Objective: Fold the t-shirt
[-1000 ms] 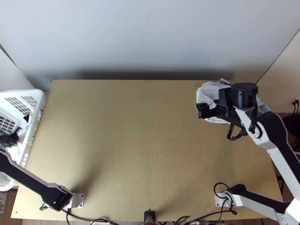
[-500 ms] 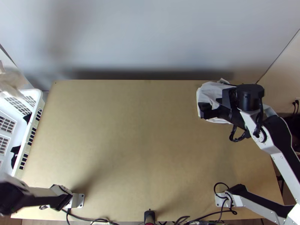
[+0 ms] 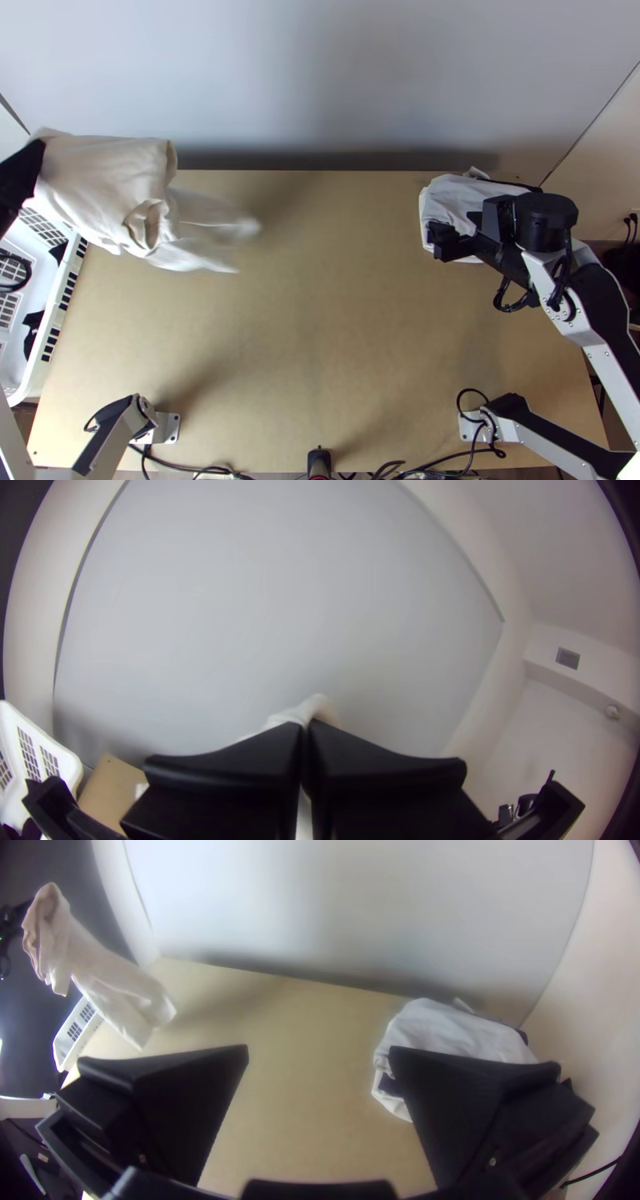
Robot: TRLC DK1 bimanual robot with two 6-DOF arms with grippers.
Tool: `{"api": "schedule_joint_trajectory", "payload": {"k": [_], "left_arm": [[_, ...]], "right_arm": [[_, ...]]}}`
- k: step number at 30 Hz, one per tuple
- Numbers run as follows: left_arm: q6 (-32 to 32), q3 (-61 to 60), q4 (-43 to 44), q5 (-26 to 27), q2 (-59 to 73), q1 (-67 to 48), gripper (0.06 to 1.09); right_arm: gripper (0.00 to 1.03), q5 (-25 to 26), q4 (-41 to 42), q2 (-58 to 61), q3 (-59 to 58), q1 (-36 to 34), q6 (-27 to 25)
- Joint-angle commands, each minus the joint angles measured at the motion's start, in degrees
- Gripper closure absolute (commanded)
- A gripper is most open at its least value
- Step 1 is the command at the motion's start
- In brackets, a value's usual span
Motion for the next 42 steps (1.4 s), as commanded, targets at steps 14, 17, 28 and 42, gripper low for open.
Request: {"api": "schedule_joint_trajectory", "payload": {"k": [14, 17, 28, 42], "left_arm": [[15.1, -0.8, -4.1, 15.7, 2.2, 41.7, 1.05], [15.1, -1.1, -6.6, 16.5, 0.4, 39.8, 1.05], [15.0, -29.5, -13.5, -9.7, -9.0, -23.9, 1.05], [1.8, -37.5, 3.1, -11.0, 8.0, -55.3, 0.10]], "right_arm": [[0.05, 0.0, 4.7, 0.4, -4.5, -1.1, -0.9], [0.05, 0.0, 4.8, 0.2, -5.1, -1.1, -0.9], [0.05, -0.1, 6.4, -1.2, -7.5, -2.3, 1.2], [0.05, -1.0, 6.4, 3.5, -7.5, 7.4, 5.3]]}}
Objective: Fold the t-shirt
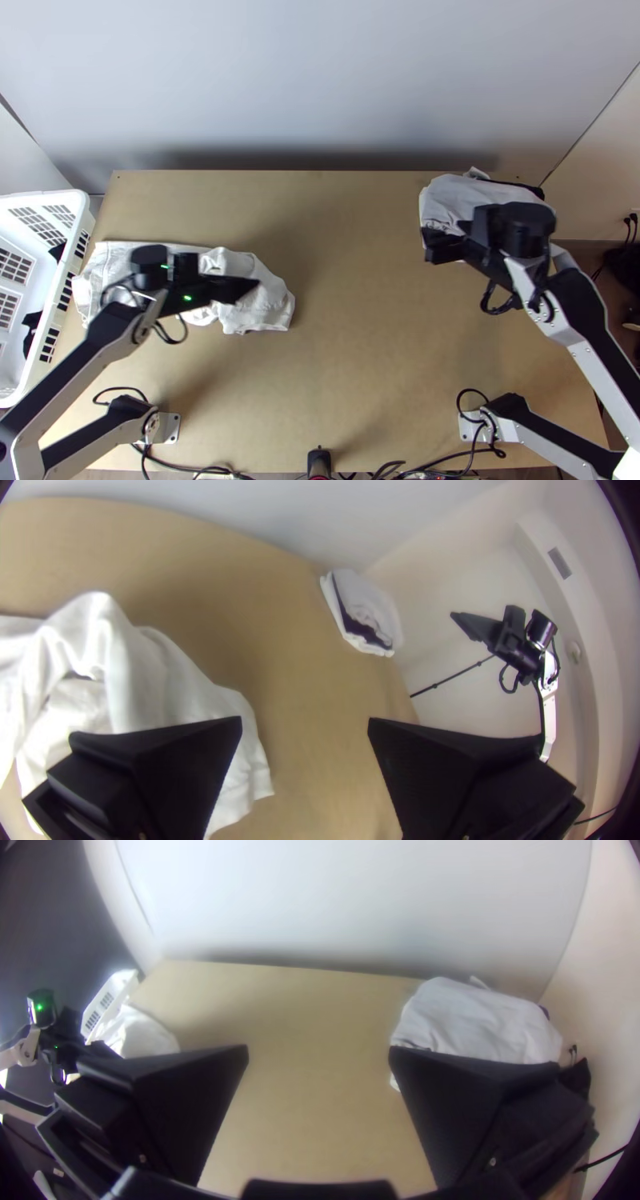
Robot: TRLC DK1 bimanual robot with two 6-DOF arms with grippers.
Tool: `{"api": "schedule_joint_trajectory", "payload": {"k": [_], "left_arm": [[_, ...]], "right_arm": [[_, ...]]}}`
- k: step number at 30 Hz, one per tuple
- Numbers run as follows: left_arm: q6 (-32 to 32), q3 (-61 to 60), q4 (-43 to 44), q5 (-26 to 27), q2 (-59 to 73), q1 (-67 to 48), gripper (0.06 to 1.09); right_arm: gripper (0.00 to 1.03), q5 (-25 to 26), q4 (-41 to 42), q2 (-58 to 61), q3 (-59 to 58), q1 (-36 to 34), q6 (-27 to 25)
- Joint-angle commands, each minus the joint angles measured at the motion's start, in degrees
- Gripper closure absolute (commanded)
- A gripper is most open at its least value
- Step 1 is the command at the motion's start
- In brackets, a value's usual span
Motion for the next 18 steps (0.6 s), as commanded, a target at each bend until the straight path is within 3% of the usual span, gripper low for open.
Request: {"api": "schedule_joint_trajectory", "payload": {"k": [1, 6, 11, 15, 18], "left_arm": [[-0.2, 3.5, -2.3, -1.1, 1.1, -3.9, 0.10], [17.4, 6.3, -11.8, -1.3, -3.4, 13.4, 0.10], [37.4, 8.8, -26.8, -1.8, -3.6, 30.9, 0.10], [50.0, 8.3, -28.8, -3.6, -3.6, 43.4, 0.10], [55.3, 8.0, -28.9, -3.7, -3.3, 50.1, 0.10]], "right_arm": [[0.05, -0.1, 0.1, 4.3, -0.3, 7.7, -0.2], [0.05, -0.1, -0.7, 9.2, 1.9, 15.7, -2.3], [0.05, -0.7, -4.3, 15.6, 6.9, 25.2, -1.0], [0.05, -5.3, -8.5, 23.5, 12.0, 33.1, 2.7], [0.05, -7.0, -12.6, 31.0, 18.3, 39.1, 1.8]]}}
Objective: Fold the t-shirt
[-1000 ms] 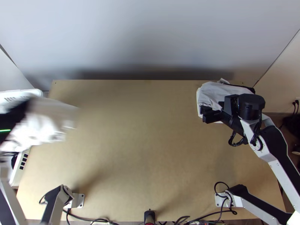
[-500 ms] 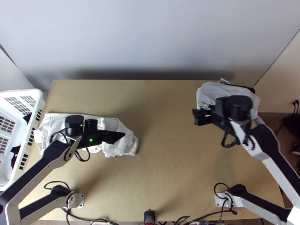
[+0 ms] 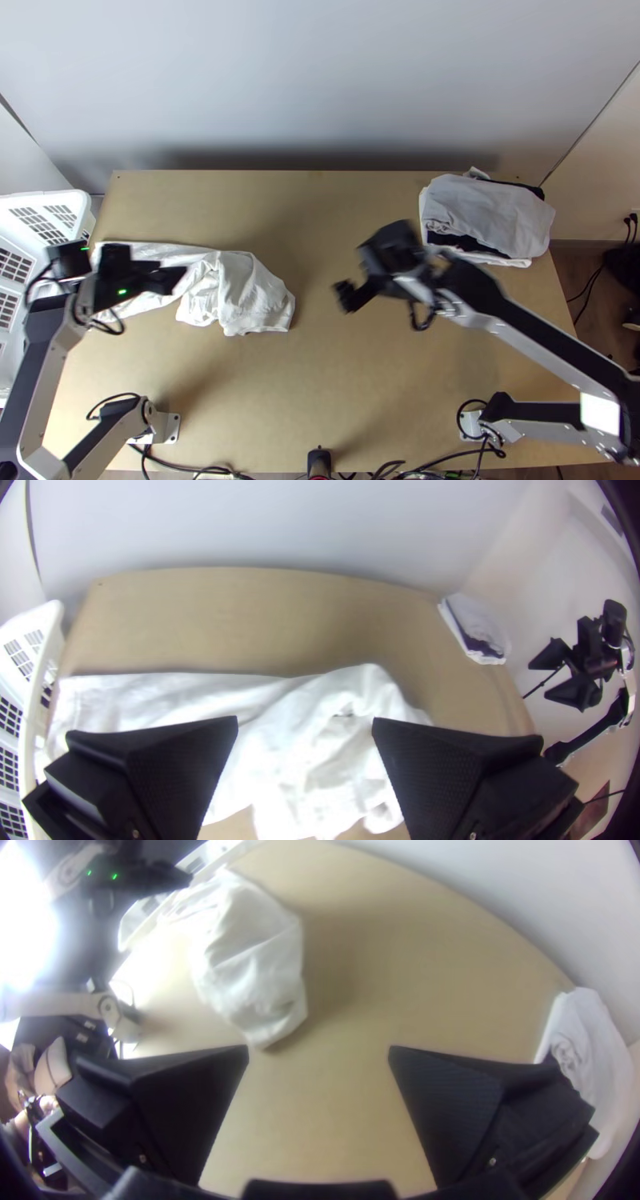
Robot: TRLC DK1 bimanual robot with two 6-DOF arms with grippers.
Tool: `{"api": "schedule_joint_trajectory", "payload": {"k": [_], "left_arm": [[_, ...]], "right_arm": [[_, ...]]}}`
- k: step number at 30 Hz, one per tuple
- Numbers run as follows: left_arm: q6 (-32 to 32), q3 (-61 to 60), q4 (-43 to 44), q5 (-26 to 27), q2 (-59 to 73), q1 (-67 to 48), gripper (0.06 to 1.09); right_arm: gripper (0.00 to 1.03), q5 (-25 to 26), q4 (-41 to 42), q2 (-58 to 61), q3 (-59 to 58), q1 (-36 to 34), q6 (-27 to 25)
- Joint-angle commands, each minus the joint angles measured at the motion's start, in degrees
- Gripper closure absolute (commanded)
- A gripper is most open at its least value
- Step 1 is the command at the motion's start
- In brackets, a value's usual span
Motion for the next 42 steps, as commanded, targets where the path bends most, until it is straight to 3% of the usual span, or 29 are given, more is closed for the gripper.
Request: {"api": "schedule_joint_trajectory", "payload": {"k": [1, 5, 9, 22, 31, 42], "left_arm": [[16.4, 0.5, -4.5, -1.0, -0.2, 18.9, 0.10], [17.7, 0.3, -4.5, -1.0, -1.3, 22.9, 0.10], [17.7, -0.9, -4.0, -1.0, -2.5, 25.2, 0.10], [12.5, -8.6, 3.1, -1.0, -6.5, 26.9, 0.10], [13.6, -8.2, 1.7, -1.0, -9.7, 33.7, 0.10], [14.3, -8.5, 0.7, -0.9, -11.6, 36.8, 0.10]], "right_arm": [[0.05, -3.7, -6.0, 14.0, 10.8, 13.9, -0.8], [0.05, -3.7, -4.2, 20.1, 17.2, 18.3, -6.8], [0.05, -3.7, -1.9, 25.1, 22.7, 20.1, -9.3], [0.05, -3.7, 17.2, 34.7, 23.1, 24.8, -20.8], [0.05, -1.9, 21.2, 46.4, 31.8, 23.0, -22.5], [0.05, 2.1, 23.6, 49.8, 32.7, 18.2, -22.5]]}}
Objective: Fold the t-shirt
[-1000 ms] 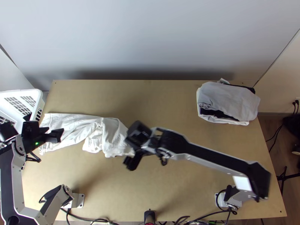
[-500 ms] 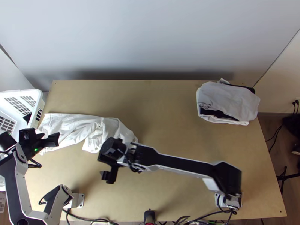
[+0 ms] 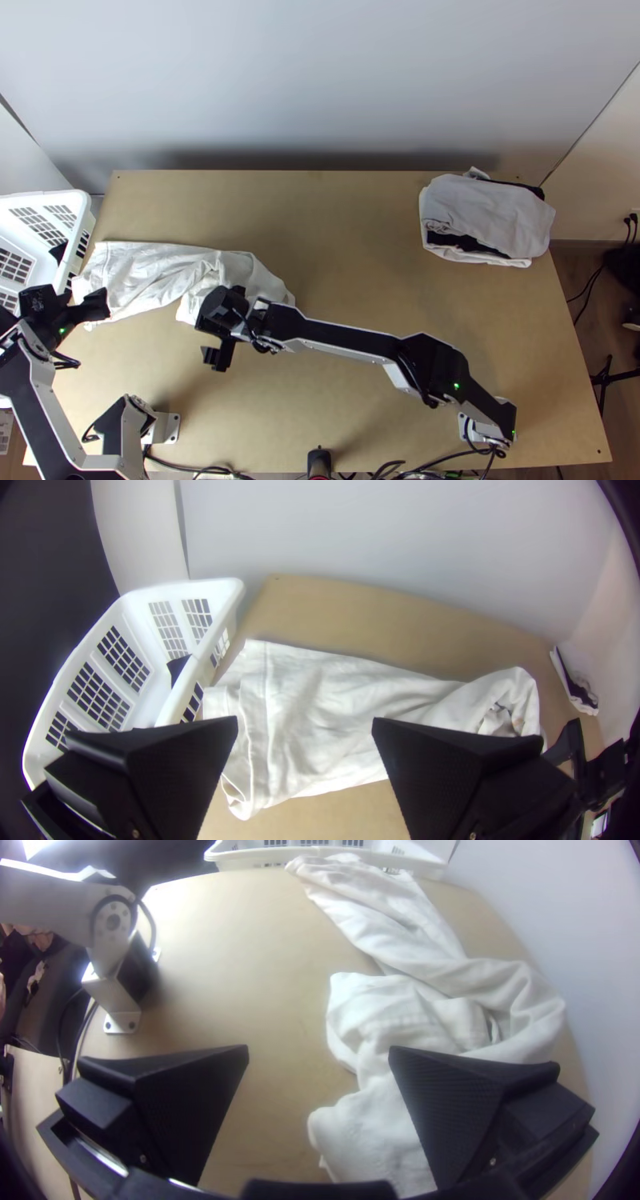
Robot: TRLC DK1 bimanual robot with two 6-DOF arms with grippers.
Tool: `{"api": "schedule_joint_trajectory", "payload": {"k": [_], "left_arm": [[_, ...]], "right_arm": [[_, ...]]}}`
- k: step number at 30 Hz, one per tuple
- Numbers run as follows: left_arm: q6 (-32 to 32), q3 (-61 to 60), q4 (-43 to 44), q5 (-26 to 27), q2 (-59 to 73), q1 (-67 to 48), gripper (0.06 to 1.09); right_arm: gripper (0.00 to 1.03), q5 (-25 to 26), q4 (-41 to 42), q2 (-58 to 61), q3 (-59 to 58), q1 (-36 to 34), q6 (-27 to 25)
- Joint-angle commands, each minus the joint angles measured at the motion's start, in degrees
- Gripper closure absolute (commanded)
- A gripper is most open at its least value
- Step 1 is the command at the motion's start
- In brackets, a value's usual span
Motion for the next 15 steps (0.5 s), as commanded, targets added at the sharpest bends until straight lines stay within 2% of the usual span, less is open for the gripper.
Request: {"api": "schedule_joint_trajectory", "payload": {"k": [1, 7, 13, 15], "left_arm": [[-0.5, -0.7, 0.4, 0.2, -0.3, 1.2, 0.10], [-2.2, -0.9, 1.0, 0.3, 0.1, -0.1, 0.10], [-3.8, -0.9, 2.4, 0.3, 0.7, -1.9, 0.10], [-4.0, -0.7, 2.5, 0.3, 0.9, -2.1, 0.10]], "right_arm": [[0.05, 2.8, 0.8, 1.8, 0.3, -3.6, 0.1], [0.05, 4.1, 0.8, -1.8, -4.5, -7.7, 1.3], [0.05, 4.2, 0.8, -3.4, -7.9, -8.5, 2.1], [0.09, 4.2, 0.8, -3.4, -8.4, -8.4, 2.3]]}}
